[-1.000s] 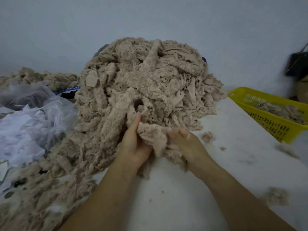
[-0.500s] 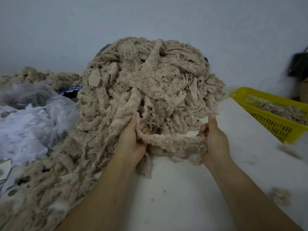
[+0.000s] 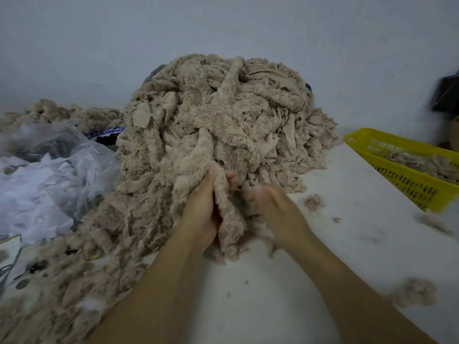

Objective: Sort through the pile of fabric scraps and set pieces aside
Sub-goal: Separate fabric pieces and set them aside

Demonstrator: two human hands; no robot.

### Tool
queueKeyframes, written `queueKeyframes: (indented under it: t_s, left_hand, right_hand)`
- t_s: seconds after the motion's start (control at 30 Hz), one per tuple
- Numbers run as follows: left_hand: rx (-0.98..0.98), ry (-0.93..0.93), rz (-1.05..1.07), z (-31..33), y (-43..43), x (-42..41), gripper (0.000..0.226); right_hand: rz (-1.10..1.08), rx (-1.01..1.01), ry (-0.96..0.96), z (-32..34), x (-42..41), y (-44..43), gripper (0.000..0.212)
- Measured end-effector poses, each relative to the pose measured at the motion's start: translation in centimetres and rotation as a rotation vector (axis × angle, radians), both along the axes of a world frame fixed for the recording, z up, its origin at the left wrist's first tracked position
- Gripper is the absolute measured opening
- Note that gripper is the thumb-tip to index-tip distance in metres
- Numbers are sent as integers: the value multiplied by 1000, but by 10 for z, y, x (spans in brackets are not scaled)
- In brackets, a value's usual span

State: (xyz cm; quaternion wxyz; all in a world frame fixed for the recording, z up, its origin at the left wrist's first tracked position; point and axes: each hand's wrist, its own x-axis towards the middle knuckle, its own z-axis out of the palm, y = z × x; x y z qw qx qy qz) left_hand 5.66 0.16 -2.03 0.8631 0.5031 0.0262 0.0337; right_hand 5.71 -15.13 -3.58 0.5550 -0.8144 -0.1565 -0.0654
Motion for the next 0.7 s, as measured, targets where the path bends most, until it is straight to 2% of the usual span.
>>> queueKeyframes:
  t_s: [0.07,0.13,0.23,0.33,0.43,0.5,0.57,0.63,0.7]
  left_hand:
    - [184,-84,-71,-4,-5,-4,43]
    - [281,-101,-151,-6,-11,-9,38]
    - [237,-59,-213,-1,-15,-10,38]
    - [-85,82,-106,7,-4,-3,41]
    - [-535,151,91,10,30,7,40]
    - [-705,129,175,8,52,11,31]
    - [-683,117,186,6,59,16,25]
    - [-664,156,243,2,58,19,31]
    - [-791,121,334,1,63,20,29]
  right_hand:
    - [178,-112,-52,-7,-4,14,30]
    - [288,-51,49,-10,-7,15,18]
    - [274,-51,120,-9,-7,5,30]
    - [346,-131,162,-3,-12,3,43]
    - [433,-237,158,1,-19,1,35]
    - [373,-123,226,8,-16,-4,37]
    - [303,132,334,11,-11,-10,28]
    - [263,335,433,16,-8,-10,27]
    - [159,548,445,18,-1,-18,18]
